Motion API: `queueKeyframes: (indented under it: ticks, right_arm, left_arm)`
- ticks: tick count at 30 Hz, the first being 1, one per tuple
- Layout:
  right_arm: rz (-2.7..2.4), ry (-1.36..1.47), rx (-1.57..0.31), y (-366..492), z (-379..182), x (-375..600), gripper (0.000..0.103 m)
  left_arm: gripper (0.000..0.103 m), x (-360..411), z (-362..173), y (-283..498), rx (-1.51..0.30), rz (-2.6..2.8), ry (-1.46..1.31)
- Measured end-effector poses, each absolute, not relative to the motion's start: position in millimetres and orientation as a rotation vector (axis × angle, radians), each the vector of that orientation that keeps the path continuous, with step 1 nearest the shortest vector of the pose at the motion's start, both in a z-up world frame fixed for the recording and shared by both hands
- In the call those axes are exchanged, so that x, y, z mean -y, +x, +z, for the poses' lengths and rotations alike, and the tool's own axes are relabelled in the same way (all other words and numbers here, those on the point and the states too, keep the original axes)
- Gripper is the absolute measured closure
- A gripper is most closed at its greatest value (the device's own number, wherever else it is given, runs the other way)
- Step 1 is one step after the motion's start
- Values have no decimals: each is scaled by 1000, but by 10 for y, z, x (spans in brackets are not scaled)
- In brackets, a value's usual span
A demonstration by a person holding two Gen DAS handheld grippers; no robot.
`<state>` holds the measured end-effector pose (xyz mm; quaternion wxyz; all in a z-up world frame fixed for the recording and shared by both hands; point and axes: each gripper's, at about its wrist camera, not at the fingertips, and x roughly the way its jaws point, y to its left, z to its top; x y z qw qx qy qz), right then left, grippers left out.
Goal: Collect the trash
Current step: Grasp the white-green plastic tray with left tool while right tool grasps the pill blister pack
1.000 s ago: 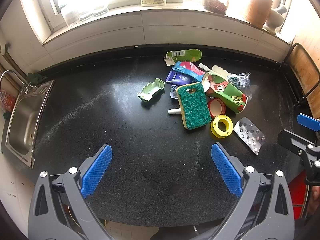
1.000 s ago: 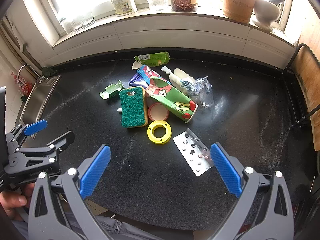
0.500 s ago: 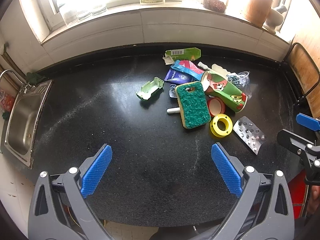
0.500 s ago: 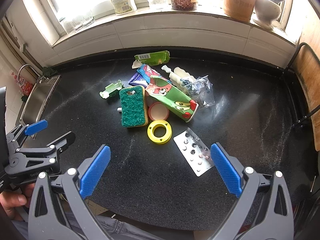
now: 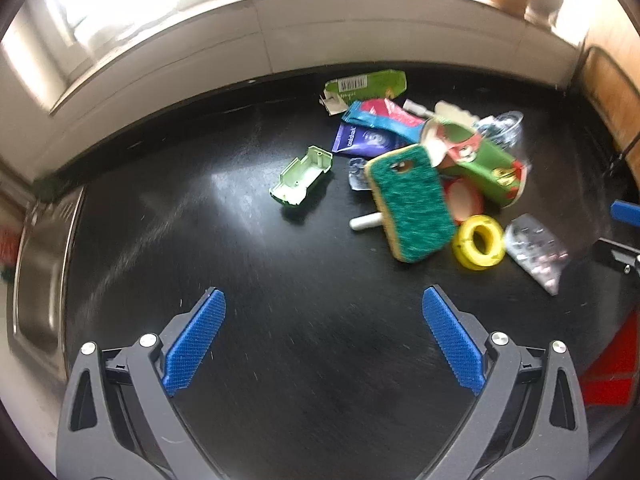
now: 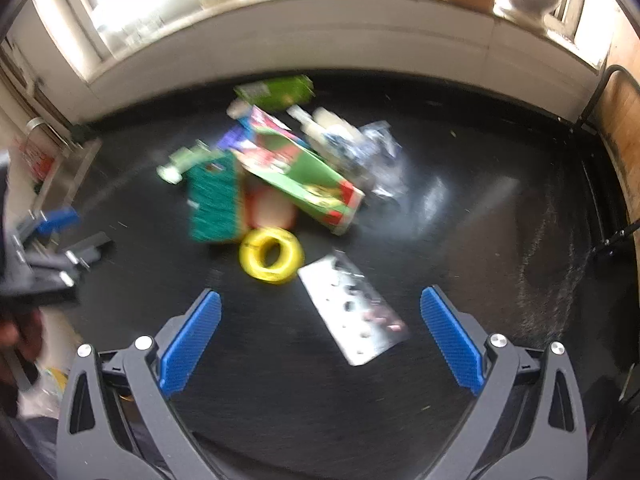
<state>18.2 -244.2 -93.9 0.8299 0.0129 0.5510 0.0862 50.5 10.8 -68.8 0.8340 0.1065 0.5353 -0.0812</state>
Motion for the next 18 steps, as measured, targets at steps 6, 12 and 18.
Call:
queueKeyframes:
  ticks: [6, 12, 18]
  right_arm:
    - [249, -58, -1256, 393, -1516, 2572, 13]
    - [313, -107, -1303, 548, -1816, 2628, 25]
    - [375, -200, -1290, 518, -1909, 2540, 49]
  left_arm:
    - [6, -224, -1189, 1055, -1160, -234, 276]
    - [6, -209, -1493, 1562, -1133, -271, 301]
    - [11, -139, -1674, 1812, -1109, -324, 347]
